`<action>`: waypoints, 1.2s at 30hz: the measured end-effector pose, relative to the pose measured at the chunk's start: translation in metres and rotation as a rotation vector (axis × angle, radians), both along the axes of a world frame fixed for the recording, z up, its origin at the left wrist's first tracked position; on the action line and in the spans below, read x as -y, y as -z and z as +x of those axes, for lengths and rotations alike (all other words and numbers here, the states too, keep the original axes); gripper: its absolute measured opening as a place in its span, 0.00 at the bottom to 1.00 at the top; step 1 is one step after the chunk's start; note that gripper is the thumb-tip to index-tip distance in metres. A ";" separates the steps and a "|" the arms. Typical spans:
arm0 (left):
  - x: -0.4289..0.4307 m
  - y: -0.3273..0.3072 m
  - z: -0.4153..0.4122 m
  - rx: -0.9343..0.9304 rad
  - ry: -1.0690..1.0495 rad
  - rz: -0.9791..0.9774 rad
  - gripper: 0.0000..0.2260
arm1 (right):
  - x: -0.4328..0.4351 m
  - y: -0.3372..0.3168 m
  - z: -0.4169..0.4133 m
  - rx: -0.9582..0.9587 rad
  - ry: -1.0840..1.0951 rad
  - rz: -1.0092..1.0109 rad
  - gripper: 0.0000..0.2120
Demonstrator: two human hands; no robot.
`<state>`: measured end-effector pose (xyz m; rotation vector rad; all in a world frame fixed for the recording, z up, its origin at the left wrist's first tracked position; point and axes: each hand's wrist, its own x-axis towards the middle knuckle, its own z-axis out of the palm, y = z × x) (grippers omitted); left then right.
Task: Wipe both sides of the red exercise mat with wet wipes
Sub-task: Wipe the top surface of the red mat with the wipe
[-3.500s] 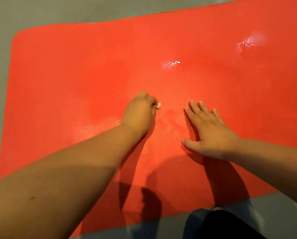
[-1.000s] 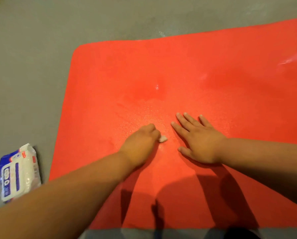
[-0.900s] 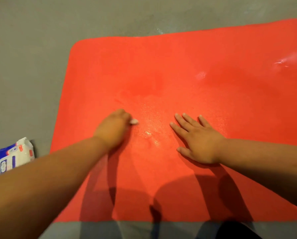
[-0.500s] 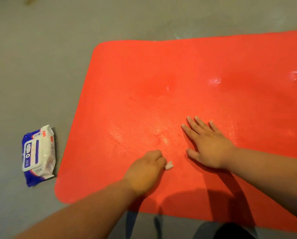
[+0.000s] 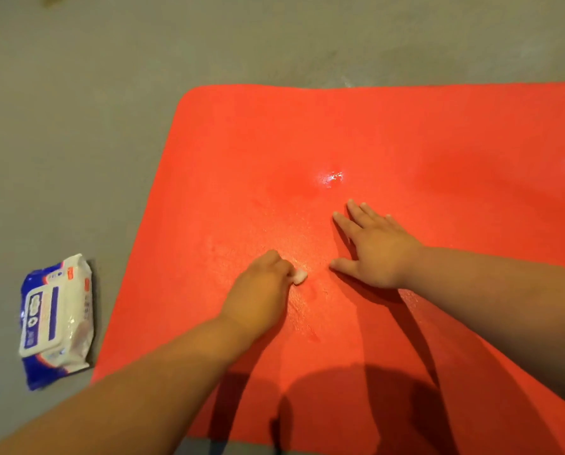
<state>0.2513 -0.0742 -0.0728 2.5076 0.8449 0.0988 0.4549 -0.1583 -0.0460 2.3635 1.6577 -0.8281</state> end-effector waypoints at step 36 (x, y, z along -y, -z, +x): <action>-0.196 -0.012 -0.061 -0.433 -0.086 0.169 0.09 | -0.078 -0.011 -0.029 0.065 0.485 -0.207 0.65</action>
